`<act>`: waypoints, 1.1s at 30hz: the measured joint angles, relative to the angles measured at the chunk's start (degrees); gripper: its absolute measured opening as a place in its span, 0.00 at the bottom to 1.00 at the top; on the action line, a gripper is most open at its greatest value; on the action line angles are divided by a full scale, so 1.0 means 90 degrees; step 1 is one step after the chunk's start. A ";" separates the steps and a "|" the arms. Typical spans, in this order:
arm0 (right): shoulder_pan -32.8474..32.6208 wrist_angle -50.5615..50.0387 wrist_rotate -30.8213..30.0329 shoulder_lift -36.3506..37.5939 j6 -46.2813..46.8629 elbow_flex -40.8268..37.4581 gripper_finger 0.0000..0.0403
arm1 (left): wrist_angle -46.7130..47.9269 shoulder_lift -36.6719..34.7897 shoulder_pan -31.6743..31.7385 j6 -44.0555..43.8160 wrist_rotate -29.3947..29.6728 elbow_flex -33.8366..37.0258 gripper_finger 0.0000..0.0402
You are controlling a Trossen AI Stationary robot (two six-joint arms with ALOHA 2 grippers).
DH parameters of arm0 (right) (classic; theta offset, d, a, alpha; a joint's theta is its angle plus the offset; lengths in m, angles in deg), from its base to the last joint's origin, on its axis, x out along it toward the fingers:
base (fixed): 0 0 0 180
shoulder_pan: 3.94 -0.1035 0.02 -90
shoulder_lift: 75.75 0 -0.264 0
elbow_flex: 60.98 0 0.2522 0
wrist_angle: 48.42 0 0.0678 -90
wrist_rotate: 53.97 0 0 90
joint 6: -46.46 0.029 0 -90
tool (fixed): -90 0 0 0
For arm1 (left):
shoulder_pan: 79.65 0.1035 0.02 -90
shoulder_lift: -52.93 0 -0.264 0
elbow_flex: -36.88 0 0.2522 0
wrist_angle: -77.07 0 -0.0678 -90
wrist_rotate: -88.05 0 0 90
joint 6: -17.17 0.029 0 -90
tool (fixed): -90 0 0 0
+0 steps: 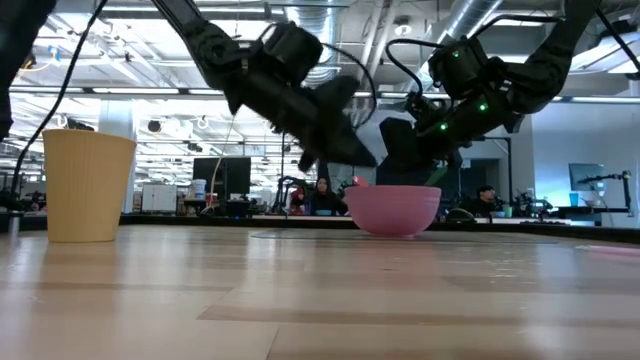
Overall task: Pick & Place Utensil
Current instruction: Put the yellow cup on the transparent tablemat to the top left of the pink bowl
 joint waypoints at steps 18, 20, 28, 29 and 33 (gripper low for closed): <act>-0.0960 -0.0082 0.0020 0.1517 -0.1224 0.0002 0.30 | 0.2591 -0.2746 -0.1614 0.0395 0.0392 0.0146 0.03; -0.1117 -0.0282 0.0029 0.1717 -0.1223 0.0002 0.30 | 0.2615 -0.2929 -0.1800 0.0386 0.0397 0.0354 0.04; -0.1825 -0.1281 0.0635 0.2391 -0.1243 0.0002 0.30 | 0.2657 -0.3403 -0.2446 -0.0270 0.0754 0.0775 0.16; -0.1885 -0.1396 0.0901 0.2484 -0.1241 0.0002 0.30 | 0.2657 -0.3445 -0.2484 -0.0294 0.0752 0.0775 0.17; -0.2064 -0.1716 0.1709 0.2877 -0.1239 0.0002 0.30 | 0.2657 -0.3540 -0.2612 -0.0298 0.0815 0.0777 0.23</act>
